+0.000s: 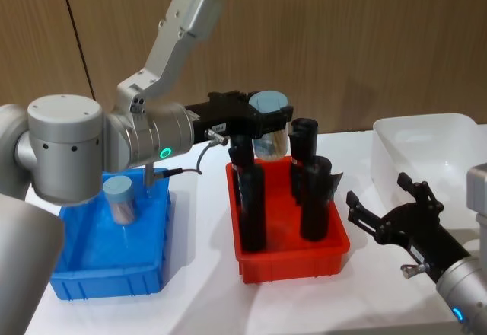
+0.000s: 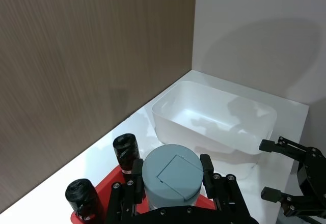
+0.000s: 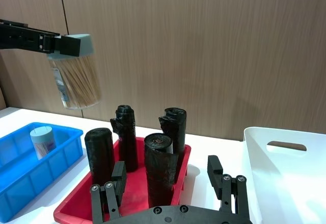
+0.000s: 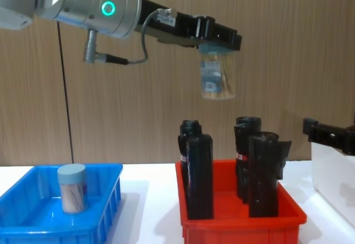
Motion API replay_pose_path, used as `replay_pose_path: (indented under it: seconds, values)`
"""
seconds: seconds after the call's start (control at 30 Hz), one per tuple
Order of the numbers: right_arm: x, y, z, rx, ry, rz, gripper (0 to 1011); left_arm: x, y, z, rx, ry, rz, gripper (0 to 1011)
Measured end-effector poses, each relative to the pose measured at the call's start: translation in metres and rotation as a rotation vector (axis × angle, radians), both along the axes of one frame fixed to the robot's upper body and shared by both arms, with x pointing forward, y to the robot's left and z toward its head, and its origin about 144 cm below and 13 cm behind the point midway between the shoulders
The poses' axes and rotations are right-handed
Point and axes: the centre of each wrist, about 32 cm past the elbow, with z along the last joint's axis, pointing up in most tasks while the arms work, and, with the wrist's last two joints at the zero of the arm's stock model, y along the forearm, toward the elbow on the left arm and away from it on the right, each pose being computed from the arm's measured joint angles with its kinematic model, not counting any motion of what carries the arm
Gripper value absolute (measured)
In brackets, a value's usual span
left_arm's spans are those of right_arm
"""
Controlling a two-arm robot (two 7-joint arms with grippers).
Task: Pick the cotton swabs from the blue box and place them into the white box.
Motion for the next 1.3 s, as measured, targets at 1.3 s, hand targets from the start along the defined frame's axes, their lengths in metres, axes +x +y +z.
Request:
replay_pose_path:
  seconds: [1.3]
  values:
    - [0.038,-0.005,0.037,0.012,0.12,0.153,1001,0.007,-0.008,0.008,0.011,0.01,-0.035,670]
